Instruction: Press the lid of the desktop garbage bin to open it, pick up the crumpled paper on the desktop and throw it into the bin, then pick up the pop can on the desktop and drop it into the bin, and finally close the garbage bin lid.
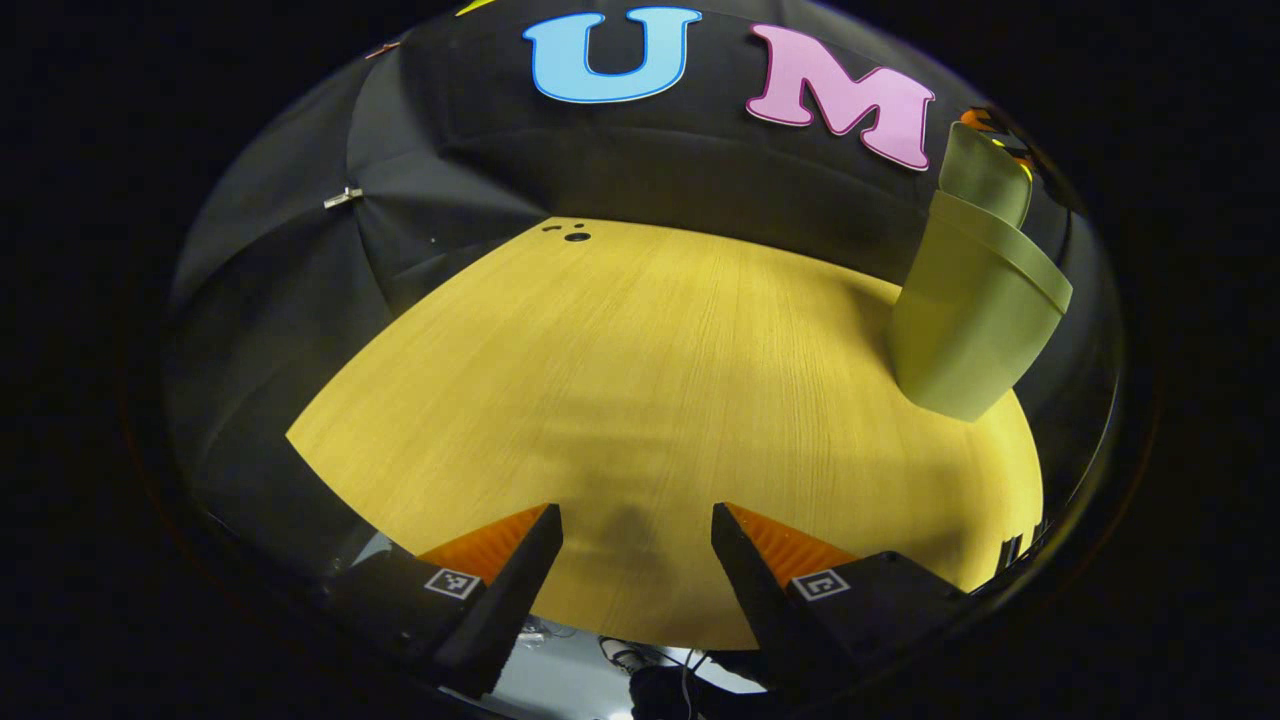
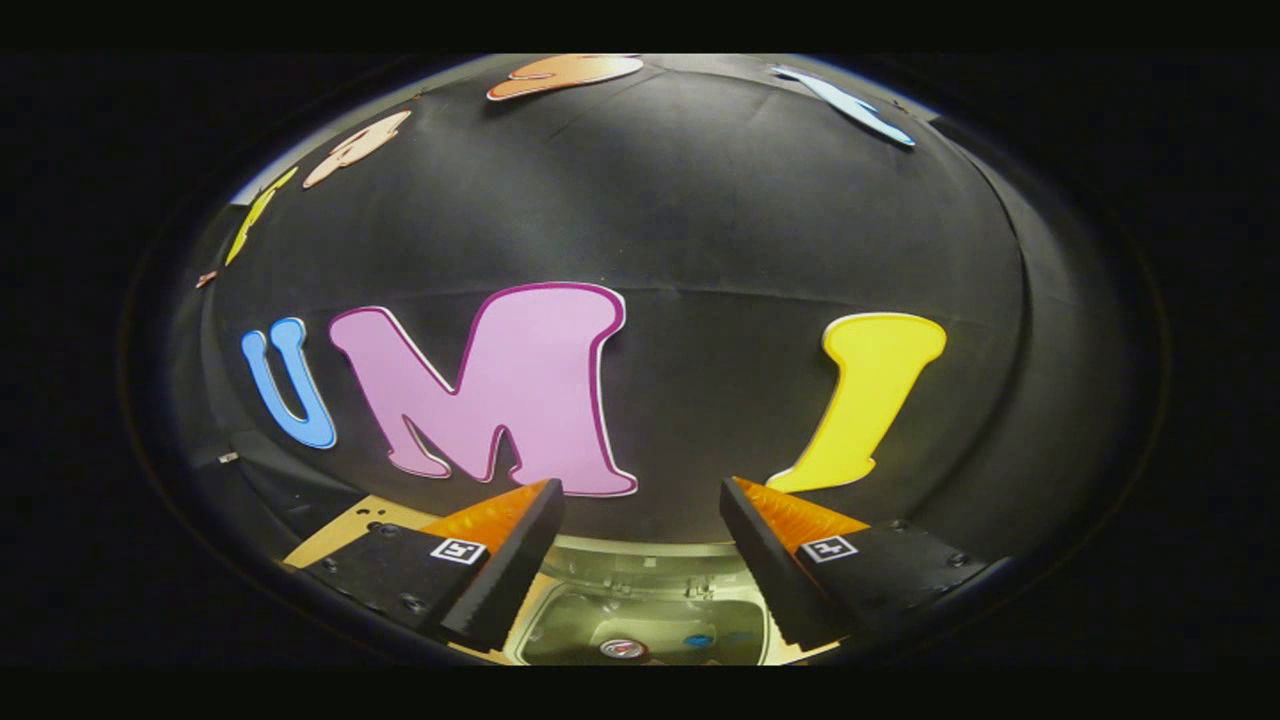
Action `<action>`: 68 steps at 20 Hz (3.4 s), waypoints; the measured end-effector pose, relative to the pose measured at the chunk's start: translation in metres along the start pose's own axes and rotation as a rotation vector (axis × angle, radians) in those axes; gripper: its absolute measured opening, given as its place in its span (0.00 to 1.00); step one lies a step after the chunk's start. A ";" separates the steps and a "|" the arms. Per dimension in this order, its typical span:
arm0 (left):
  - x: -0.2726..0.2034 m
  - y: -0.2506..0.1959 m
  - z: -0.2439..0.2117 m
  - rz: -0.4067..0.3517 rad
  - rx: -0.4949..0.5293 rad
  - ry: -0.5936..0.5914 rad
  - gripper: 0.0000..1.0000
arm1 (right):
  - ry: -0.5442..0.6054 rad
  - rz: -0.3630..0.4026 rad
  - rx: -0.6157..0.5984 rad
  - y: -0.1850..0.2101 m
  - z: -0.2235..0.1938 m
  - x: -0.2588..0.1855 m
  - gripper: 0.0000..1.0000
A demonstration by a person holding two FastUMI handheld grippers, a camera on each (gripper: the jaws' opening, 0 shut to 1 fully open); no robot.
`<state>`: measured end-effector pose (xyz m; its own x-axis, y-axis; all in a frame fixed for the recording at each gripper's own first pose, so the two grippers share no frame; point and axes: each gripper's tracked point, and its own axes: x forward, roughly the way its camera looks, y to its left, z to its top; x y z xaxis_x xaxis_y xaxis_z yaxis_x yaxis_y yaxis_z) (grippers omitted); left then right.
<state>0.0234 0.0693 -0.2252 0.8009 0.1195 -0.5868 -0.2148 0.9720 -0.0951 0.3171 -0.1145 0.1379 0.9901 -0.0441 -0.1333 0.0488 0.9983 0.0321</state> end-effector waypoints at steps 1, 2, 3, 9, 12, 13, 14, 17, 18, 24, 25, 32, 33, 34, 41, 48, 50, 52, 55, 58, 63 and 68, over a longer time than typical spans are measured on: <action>0.001 -0.004 0.003 -0.014 -0.004 -0.002 0.97 | 0.000 0.000 0.006 0.000 -0.003 -0.006 0.98; 0.002 -0.005 0.007 -0.023 -0.003 -0.008 0.97 | 0.003 -0.002 0.006 0.001 -0.008 -0.012 0.98; 0.002 -0.006 0.011 -0.031 0.000 -0.016 0.97 | 0.008 -0.001 0.003 0.002 -0.013 -0.018 0.98; -0.001 -0.018 0.035 -0.082 0.093 -0.072 0.97 | 0.081 -0.031 0.009 -0.004 -0.063 -0.054 0.98; 0.005 -0.020 0.031 -0.103 0.103 -0.048 0.97 | 0.152 -0.051 0.018 -0.008 -0.101 -0.066 0.98; 0.006 -0.020 0.029 -0.110 0.104 -0.040 0.97 | 0.175 -0.060 0.027 -0.011 -0.114 -0.070 0.98; 0.006 -0.021 0.029 -0.116 0.110 -0.034 0.97 | 0.194 -0.066 0.038 -0.011 -0.126 -0.074 0.98; 0.009 -0.020 0.029 -0.128 0.143 -0.022 0.97 | 0.246 -0.074 0.068 -0.013 -0.156 -0.083 0.98; 0.010 -0.020 0.030 -0.131 0.153 -0.018 0.97 | 0.257 -0.081 0.079 -0.014 -0.162 -0.085 0.98; 0.015 -0.024 0.040 -0.153 0.162 -0.025 0.97 | 0.274 -0.100 0.085 -0.006 -0.188 -0.092 0.93; 0.017 -0.027 0.039 -0.160 0.162 -0.027 0.97 | 0.276 -0.103 0.063 -0.007 -0.191 -0.095 0.97; 0.024 -0.030 0.037 -0.172 0.165 -0.023 0.97 | 0.246 -0.109 0.041 -0.006 -0.194 -0.104 0.98; 0.023 -0.030 0.035 -0.173 0.156 -0.019 0.97 | 0.244 -0.114 0.053 -0.005 -0.195 -0.105 0.98; 0.024 -0.029 0.034 -0.175 0.146 -0.016 0.97 | 0.241 -0.112 0.051 -0.004 -0.194 -0.104 0.98; 0.024 -0.024 0.043 -0.156 0.128 -0.042 0.96 | 0.169 -0.094 0.000 -0.001 -0.193 -0.099 0.98; -0.003 -0.035 0.101 -0.165 0.153 -0.210 0.96 | 0.121 -0.131 -0.017 0.009 -0.191 -0.121 0.96; -0.019 -0.038 0.118 -0.170 0.160 -0.259 0.96 | 0.088 -0.124 -0.021 0.018 -0.187 -0.133 0.97; -0.038 -0.039 0.137 -0.169 0.187 -0.321 0.96 | 0.060 -0.102 -0.022 0.030 -0.183 -0.144 0.96; -0.066 -0.044 0.154 -0.192 0.191 -0.386 0.97 | 0.023 -0.105 -0.051 0.038 -0.173 -0.170 0.96; -0.092 -0.042 0.160 -0.217 0.163 -0.433 0.97 | -0.006 -0.082 -0.032 0.058 -0.172 -0.202 0.97; -0.125 -0.025 0.148 -0.195 0.199 -0.509 0.96 | -0.039 -0.054 0.024 0.084 -0.189 -0.255 0.97; -0.158 -0.021 0.137 -0.192 0.177 -0.582 0.96 | -0.015 -0.015 0.007 0.100 -0.212 -0.297 0.96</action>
<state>-0.0220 0.0578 -0.0208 0.9992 -0.0182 -0.0351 0.0185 0.9998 0.0081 0.0001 0.0063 -0.0290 0.9911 -0.0600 -0.1191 0.0648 0.9972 0.0370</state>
